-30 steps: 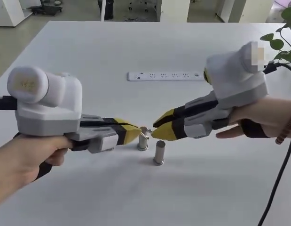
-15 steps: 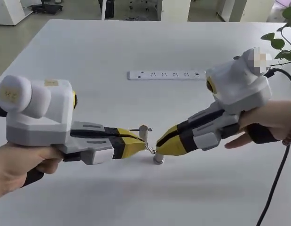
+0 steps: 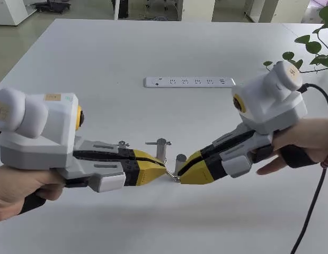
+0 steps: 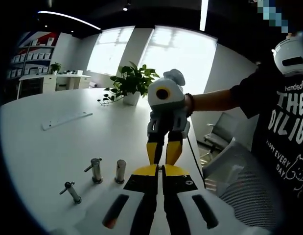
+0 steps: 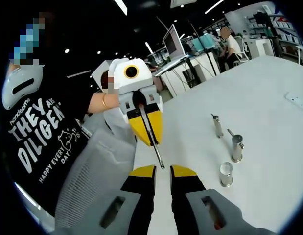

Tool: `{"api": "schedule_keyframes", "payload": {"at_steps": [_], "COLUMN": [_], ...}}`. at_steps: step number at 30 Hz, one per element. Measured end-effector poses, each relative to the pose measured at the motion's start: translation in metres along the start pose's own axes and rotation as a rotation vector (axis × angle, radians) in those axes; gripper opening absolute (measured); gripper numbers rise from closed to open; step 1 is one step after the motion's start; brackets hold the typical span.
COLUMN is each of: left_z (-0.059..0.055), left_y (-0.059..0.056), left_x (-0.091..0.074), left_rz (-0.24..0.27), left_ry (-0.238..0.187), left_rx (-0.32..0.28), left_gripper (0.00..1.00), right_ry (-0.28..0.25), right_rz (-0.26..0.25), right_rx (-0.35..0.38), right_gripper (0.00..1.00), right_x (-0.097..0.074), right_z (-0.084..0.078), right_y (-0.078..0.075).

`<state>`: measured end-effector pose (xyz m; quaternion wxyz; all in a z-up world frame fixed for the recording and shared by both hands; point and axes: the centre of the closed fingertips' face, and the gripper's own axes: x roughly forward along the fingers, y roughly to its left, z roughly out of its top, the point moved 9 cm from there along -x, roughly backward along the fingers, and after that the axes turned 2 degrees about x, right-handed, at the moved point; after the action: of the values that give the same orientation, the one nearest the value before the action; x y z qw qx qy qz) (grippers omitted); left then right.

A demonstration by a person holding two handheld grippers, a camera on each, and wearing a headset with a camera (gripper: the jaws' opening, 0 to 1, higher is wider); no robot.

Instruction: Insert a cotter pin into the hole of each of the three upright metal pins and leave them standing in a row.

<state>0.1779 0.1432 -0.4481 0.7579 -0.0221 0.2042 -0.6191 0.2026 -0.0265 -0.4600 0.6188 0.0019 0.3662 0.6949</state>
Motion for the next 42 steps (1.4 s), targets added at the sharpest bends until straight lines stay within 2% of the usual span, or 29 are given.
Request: {"api": "schedule_keyframes", "payload": {"at_steps": [6,10,16,21,22,24,31,34,35,38,41,42], "left_z": [0.003,0.003,0.005,0.004,0.004,0.004,0.0,-0.003,-0.003,-0.004,-0.005,-0.006], "left_y": [-0.004,-0.005,-0.007,-0.006,-0.006,-0.006,-0.003,-0.002,-0.001,0.002,0.006,0.008], "left_x": [0.001,0.002,0.001,0.0,0.0,0.0,0.003,0.004,0.004,0.002,0.001,0.0], "left_rz": [-0.029,-0.037,-0.046,-0.048,-0.047,-0.046,-0.002,0.026,0.032,0.06,0.107,0.13], "left_ry": [-0.016,-0.02,-0.033,-0.033,-0.031,-0.029,-0.011,0.012,0.016,0.009,0.009,0.014], "left_rx": [0.007,0.012,0.014,0.012,0.013,0.012,0.033,0.049,0.043,0.043,0.058,0.064], "left_gripper": [0.0,0.0,0.0,0.0,0.0,0.0,0.02,0.03,0.03,0.04,0.08,0.09], "right_ry": [-0.013,-0.028,-0.048,-0.046,-0.041,-0.021,0.05,0.084,0.111,0.145,0.183,0.205], "right_rz": [0.02,0.054,0.071,0.08,0.073,0.072,0.025,0.0,-0.016,-0.042,-0.085,-0.117], "right_rx": [-0.004,-0.004,-0.005,-0.069,-0.114,-0.109,-0.184,-0.2,-0.208,-0.216,-0.223,-0.23], "right_gripper": [0.05,0.03,0.0,0.0,0.0,0.0,0.0,0.0,0.0,0.0,0.0,0.0], "right_x": [0.003,0.004,0.004,0.003,0.003,0.004,0.004,0.004,0.003,0.002,0.0,-0.003], "right_z": [0.001,0.002,0.003,0.004,0.005,0.006,0.009,0.008,0.007,0.004,0.0,-0.001], "right_y": [0.003,0.006,0.007,0.007,0.007,0.008,0.006,0.003,0.001,-0.003,-0.008,-0.012]}}
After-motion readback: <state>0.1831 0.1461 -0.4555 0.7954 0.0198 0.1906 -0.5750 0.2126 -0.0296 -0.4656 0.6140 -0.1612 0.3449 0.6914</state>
